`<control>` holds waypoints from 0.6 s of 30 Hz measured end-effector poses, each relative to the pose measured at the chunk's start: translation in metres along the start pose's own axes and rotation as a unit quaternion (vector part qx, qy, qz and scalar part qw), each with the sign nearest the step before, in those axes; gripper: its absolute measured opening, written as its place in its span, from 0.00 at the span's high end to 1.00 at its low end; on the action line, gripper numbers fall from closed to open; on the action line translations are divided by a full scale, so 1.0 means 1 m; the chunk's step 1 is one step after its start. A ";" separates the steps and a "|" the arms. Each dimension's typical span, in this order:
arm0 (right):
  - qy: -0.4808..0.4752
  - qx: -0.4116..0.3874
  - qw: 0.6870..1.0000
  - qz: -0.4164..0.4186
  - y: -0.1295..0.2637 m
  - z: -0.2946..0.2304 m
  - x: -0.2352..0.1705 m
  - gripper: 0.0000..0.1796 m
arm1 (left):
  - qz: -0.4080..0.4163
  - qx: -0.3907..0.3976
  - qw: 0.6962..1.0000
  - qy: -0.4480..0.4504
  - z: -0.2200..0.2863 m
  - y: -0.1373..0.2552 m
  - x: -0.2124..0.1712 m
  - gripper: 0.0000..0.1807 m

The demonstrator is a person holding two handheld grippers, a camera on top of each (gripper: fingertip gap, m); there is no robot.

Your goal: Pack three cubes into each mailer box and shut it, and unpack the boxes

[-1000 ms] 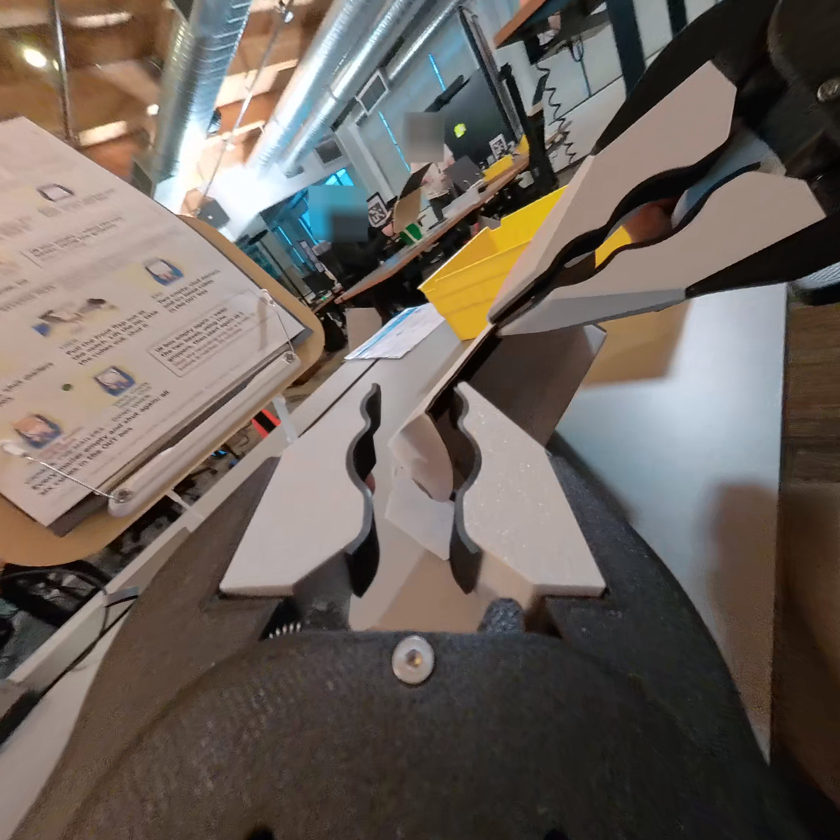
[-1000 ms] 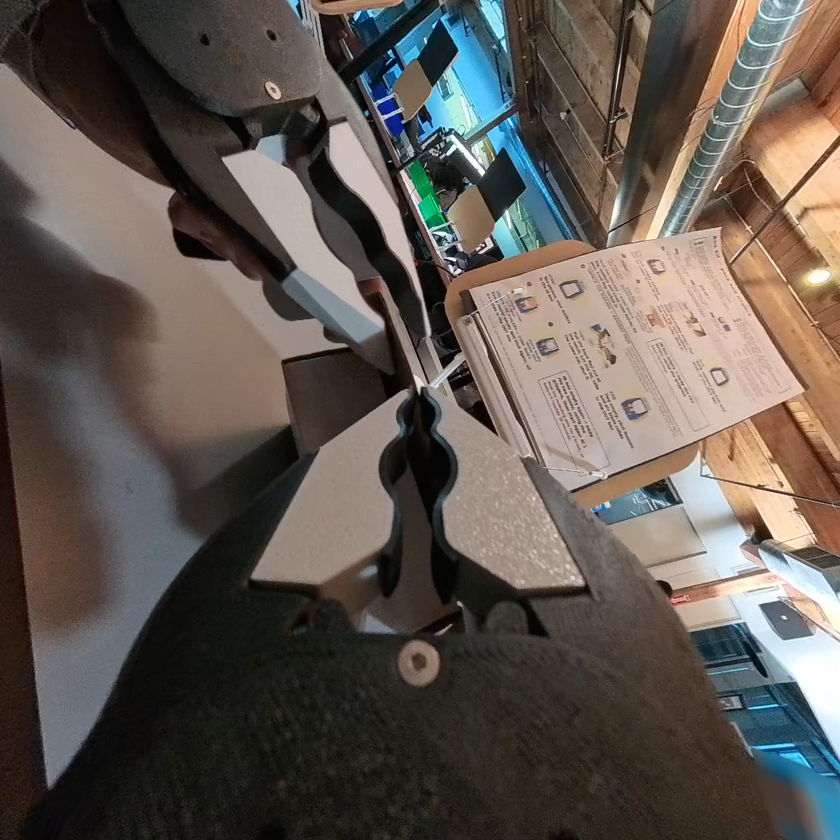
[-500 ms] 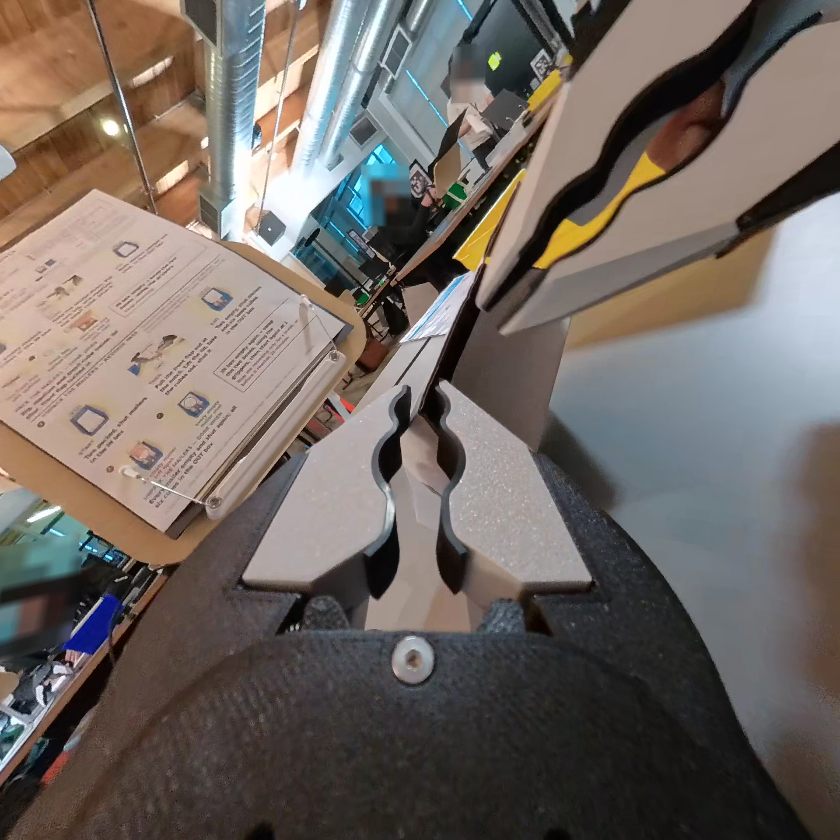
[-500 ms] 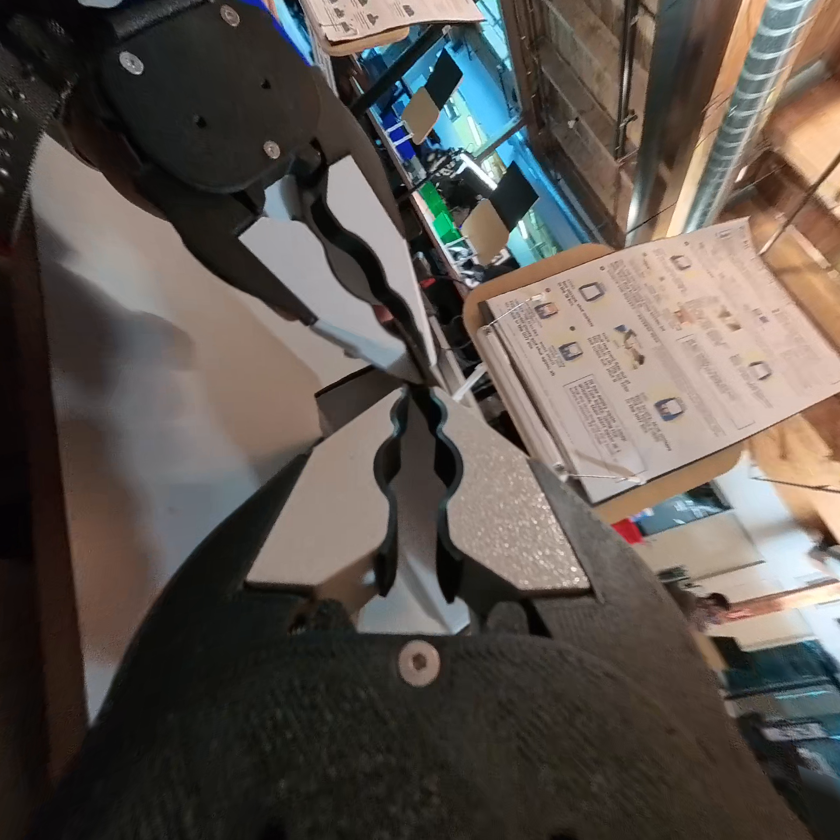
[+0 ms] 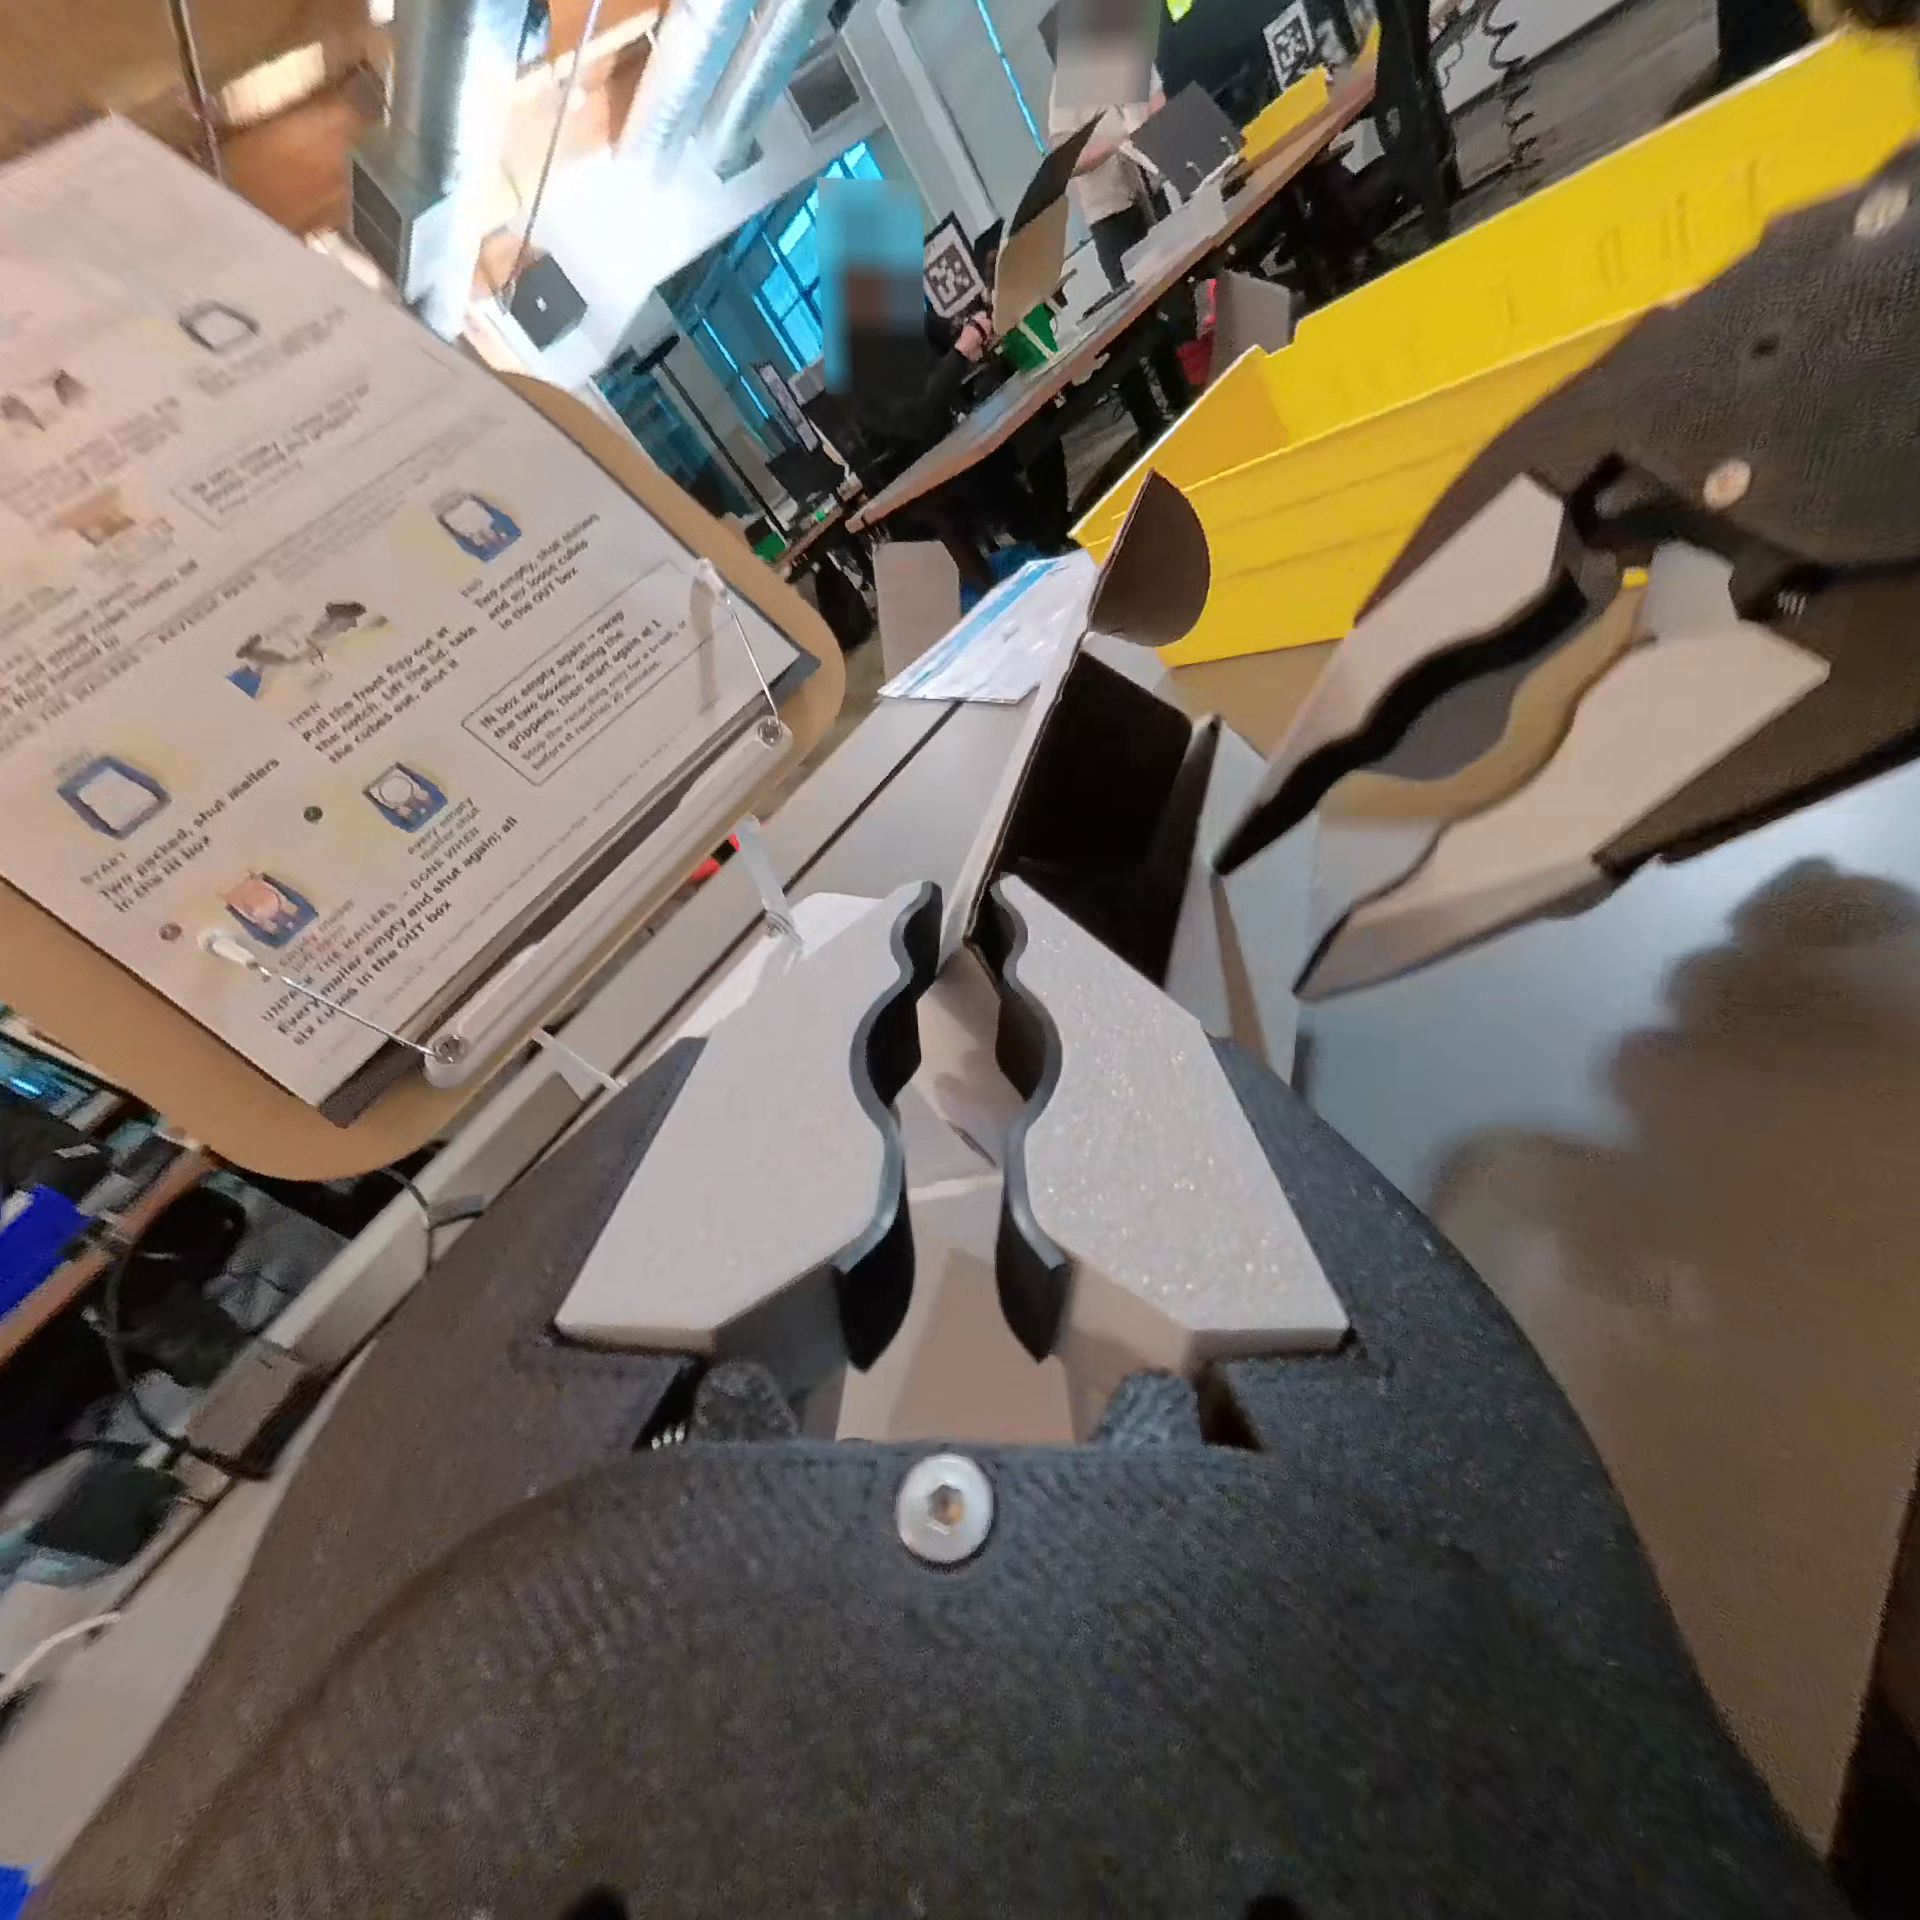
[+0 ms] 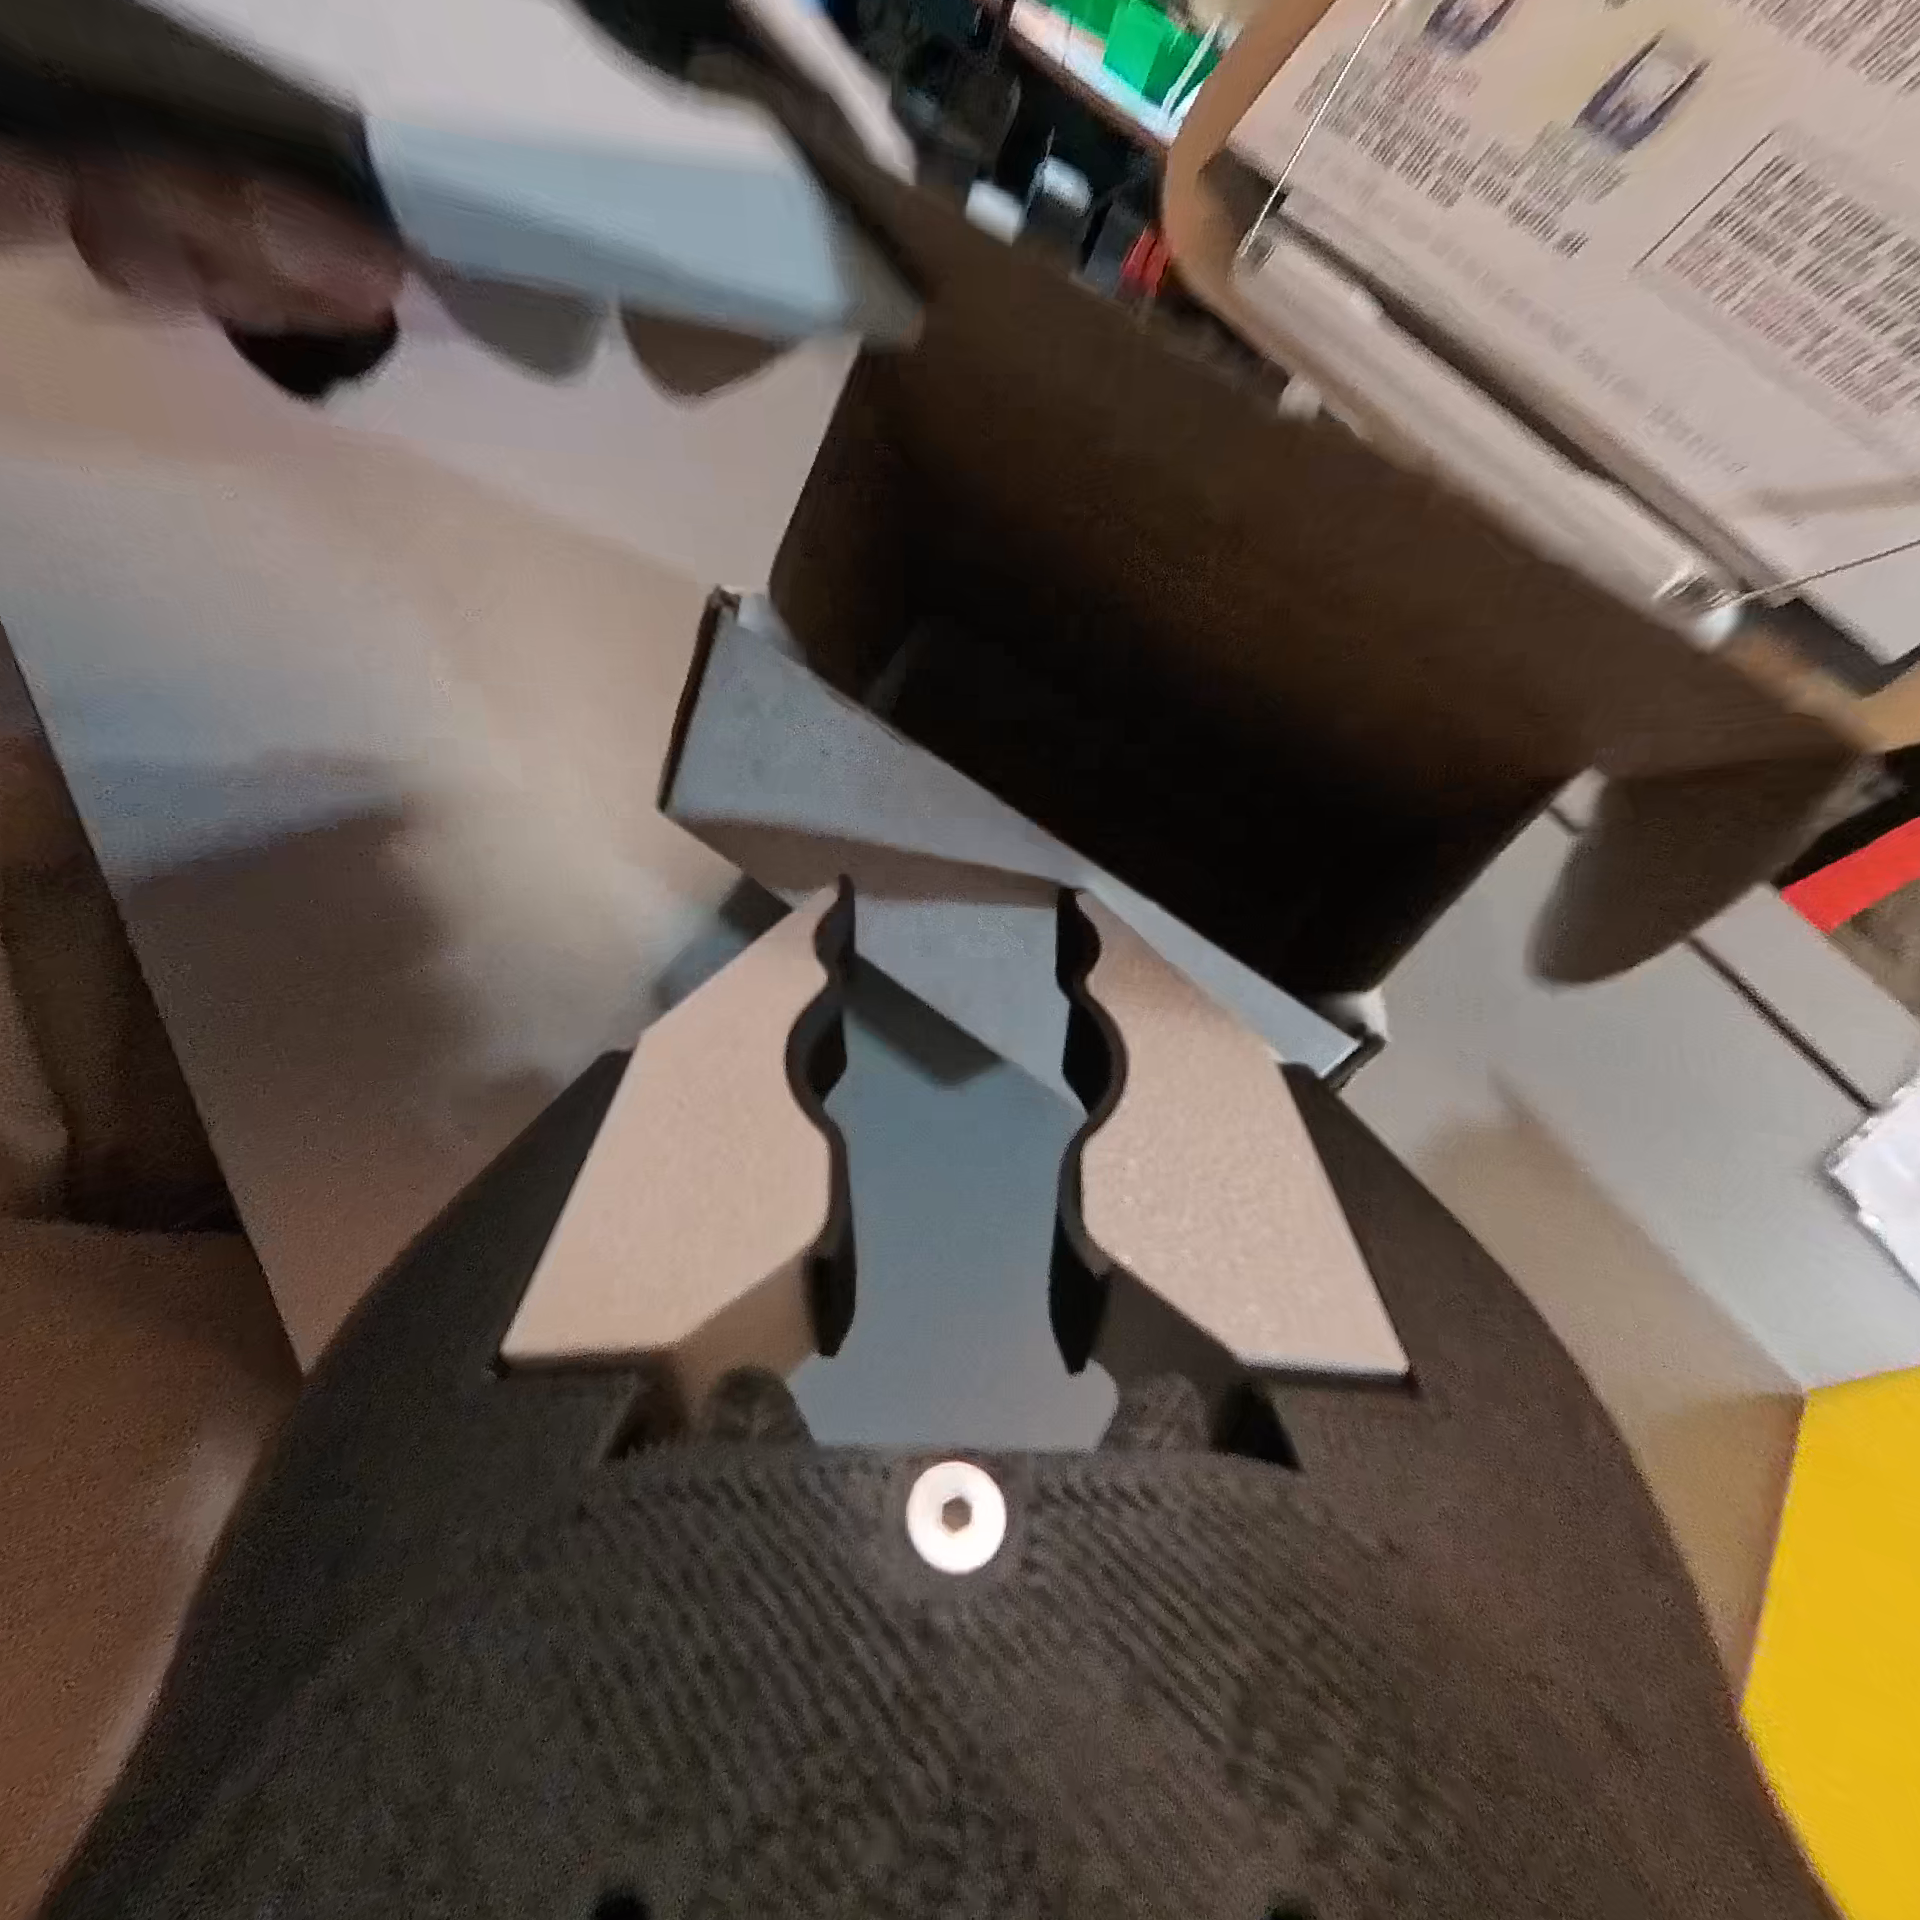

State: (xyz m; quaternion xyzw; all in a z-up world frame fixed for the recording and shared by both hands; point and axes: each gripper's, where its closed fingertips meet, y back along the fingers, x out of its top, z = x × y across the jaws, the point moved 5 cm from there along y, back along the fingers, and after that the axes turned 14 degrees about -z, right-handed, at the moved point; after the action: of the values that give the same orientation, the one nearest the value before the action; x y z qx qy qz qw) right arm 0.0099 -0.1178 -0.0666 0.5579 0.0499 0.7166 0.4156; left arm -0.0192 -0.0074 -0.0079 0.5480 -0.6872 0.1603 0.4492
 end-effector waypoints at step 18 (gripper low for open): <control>-0.029 0.058 0.998 -0.020 -0.013 -0.015 -0.002 0.80 | -0.056 -0.051 0.995 0.064 -0.019 0.007 0.011 0.98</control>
State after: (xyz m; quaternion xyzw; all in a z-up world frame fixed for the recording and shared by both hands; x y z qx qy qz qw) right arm 0.0045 -0.1050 -0.0807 0.6010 0.0906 0.6872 0.3979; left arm -0.0173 0.0019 0.0132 0.5504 -0.6326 0.1348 0.5280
